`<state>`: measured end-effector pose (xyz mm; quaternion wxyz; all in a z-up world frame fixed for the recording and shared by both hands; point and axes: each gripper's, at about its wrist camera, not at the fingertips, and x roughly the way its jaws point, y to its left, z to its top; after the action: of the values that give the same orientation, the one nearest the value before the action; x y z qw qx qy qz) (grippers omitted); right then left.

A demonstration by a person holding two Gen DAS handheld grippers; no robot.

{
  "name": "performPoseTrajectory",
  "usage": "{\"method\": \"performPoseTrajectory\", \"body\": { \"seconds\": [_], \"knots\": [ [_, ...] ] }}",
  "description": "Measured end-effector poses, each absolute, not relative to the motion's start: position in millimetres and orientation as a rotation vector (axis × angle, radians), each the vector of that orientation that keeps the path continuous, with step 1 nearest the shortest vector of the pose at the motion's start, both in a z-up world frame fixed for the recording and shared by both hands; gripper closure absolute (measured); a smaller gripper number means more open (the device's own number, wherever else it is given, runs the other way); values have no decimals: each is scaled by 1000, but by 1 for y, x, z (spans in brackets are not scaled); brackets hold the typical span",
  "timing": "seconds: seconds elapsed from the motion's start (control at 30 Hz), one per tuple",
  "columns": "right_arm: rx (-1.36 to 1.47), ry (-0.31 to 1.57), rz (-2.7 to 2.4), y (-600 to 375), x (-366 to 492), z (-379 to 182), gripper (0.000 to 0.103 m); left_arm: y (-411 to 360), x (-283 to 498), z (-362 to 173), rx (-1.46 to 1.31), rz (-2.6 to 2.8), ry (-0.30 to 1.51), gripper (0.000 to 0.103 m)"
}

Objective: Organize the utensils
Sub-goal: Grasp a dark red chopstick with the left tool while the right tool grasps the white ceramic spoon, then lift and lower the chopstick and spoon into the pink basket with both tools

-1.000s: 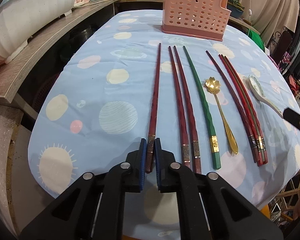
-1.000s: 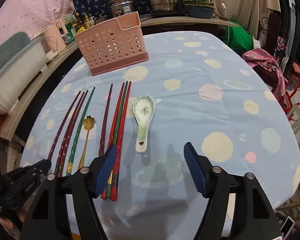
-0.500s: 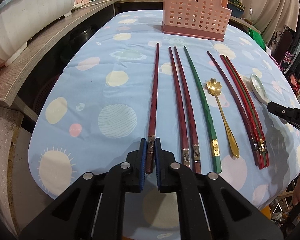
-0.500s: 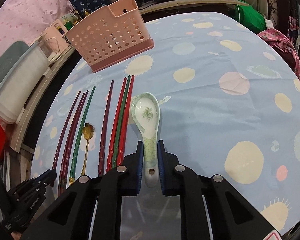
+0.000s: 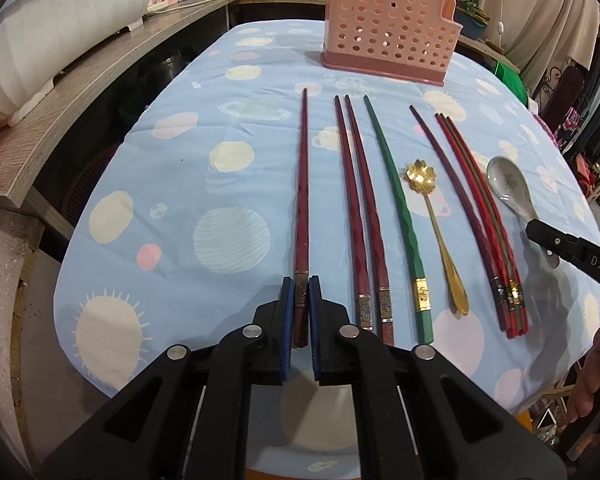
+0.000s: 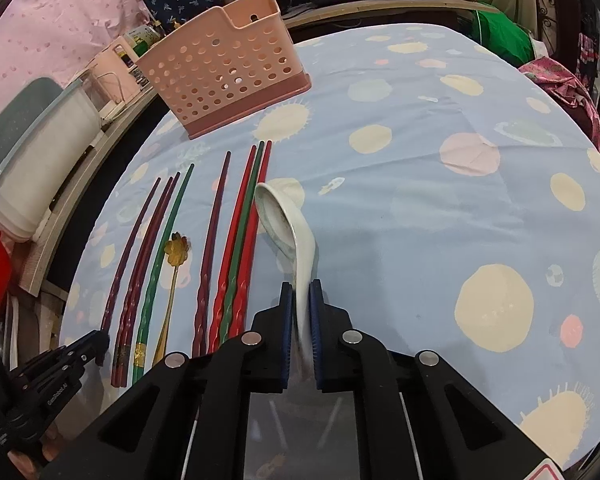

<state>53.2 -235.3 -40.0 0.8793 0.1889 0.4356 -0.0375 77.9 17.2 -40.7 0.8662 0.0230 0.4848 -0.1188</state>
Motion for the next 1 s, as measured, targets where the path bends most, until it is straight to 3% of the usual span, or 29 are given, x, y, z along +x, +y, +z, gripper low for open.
{"method": "performPoseTrajectory", "body": {
  "seconds": [1.0],
  "knots": [
    [278,732,-57,-242,79,48,97,25,136,140,-31,-273,636,96]
  ]
}}
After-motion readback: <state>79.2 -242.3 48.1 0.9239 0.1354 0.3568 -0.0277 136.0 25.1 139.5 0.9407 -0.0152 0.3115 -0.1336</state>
